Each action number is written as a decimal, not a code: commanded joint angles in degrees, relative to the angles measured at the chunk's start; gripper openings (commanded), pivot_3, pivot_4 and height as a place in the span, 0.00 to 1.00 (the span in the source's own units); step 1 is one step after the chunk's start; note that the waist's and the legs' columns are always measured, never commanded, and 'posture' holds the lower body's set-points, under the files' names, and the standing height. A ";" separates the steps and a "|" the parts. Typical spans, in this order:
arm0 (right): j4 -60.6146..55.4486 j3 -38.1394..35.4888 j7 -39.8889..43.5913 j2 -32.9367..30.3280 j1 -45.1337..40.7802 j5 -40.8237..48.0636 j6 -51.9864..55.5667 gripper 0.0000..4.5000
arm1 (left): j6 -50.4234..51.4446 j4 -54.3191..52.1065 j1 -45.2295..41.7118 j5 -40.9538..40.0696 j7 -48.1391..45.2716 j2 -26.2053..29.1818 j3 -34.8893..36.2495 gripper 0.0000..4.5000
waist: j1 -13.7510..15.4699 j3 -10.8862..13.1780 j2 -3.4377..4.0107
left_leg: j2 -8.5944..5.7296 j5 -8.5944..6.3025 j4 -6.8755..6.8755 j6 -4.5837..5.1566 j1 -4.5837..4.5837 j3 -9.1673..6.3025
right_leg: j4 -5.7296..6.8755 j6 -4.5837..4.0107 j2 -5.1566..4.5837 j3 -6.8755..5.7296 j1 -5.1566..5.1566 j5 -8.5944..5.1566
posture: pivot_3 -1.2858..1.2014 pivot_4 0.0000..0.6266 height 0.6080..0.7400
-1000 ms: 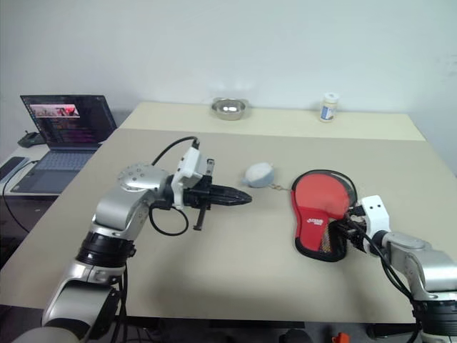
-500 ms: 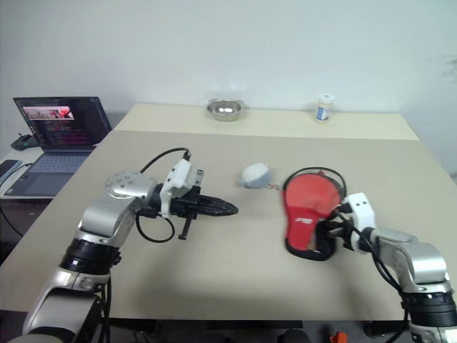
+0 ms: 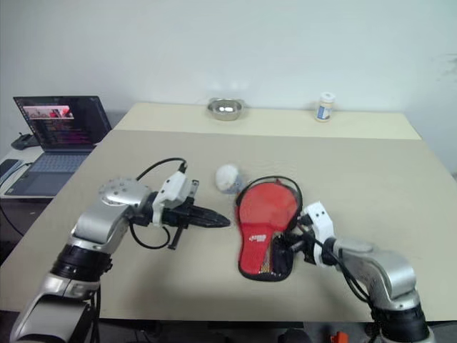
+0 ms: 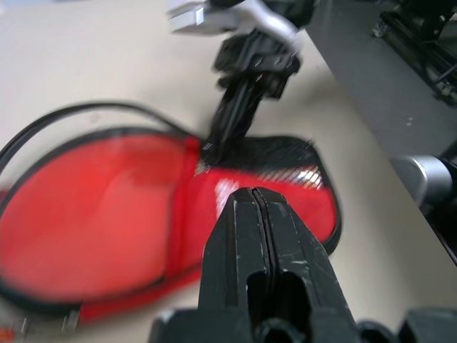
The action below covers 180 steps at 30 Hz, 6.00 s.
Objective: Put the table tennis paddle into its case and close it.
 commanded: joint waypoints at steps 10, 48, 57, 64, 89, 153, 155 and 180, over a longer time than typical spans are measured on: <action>-15.66 -9.28 -4.65 4.38 8.36 7.63 13.58 0.00 | -2.25 -3.42 0.62 -1.01 -3.95 1.48 -1.11 0.00 | 0.69 0.00 0.00 | -0.01 0.00 0.04 0.00 0.10 -0.01 | 0.16 0.00 0.01 0.00 0.02 -0.02 | 0.52 0.24 1.00; -20.50 -22.81 13.40 -19.57 4.83 21.91 7.26 1.00 | -3.95 -0.30 0.59 0.01 -0.34 0.14 -0.38 0.00 | 0.69 0.02 -0.02 | -0.02 -0.01 0.06 0.03 0.18 -0.03 | 0.16 0.04 0.06 0.00 0.10 -0.04 | 0.52 0.24 1.00; -11.13 0.39 7.35 -16.14 -2.01 6.11 -8.84 1.00 | -1.52 2.50 -2.09 0.50 4.70 -0.76 0.82 0.12 | 1.01 0.05 -0.08 | -0.03 -0.01 0.06 0.02 0.06 -0.13 | 0.09 0.07 0.05 -0.11 0.10 -0.06 | 0.52 0.24 1.00; -3.75 12.98 7.85 -14.56 -2.19 -4.89 -19.00 1.00 | 1.58 6.08 -5.71 0.24 12.94 -3.69 4.37 0.68 | 1.01 0.07 -0.12 | -0.06 -0.01 0.08 0.02 0.01 -0.13 | 0.04 0.07 0.00 -0.13 0.09 -0.06 | 0.52 0.24 1.00; 10.03 19.18 5.78 -6.23 -3.73 -18.64 -27.78 1.00 | -9.87 31.80 -15.83 11.39 18.60 -9.20 2.57 0.99 | 1.01 0.07 -0.18 | -0.06 0.01 0.13 -0.01 0.06 -0.07 | 0.21 0.06 0.00 -0.10 0.03 -0.06 | 0.52 0.24 1.00; 11.82 29.38 10.37 -6.14 0.04 -23.72 -19.61 1.00 | -34.35 73.94 -49.10 55.13 74.06 -52.60 -18.79 0.13 | 1.15 -0.41 -0.60 | -0.07 -0.01 0.00 -0.04 0.48 -0.06 | 0.17 0.11 -0.02 -0.12 0.37 -0.07 | 0.52 0.24 1.00; 11.70 29.33 10.28 -6.13 0.06 -23.74 -19.47 1.00 | -35.93 73.66 -48.86 53.82 72.75 -53.91 -17.76 0.13 | 1.15 -0.45 -0.53 | -0.07 -0.01 -0.02 -0.04 0.48 -0.06 | 0.15 0.12 -0.02 -0.13 0.36 -0.08 | 0.52 0.24 1.00; 13.37 29.56 10.11 -5.05 -2.07 -24.16 -19.96 1.00 | -40.66 72.06 -42.09 45.32 53.70 -60.40 -14.53 0.12 | 1.03 -0.62 -0.29 | -0.06 -0.01 -0.02 -0.03 0.50 -0.07 | 0.16 0.12 0.01 -0.15 0.37 -0.09 | 0.52 0.24 1.00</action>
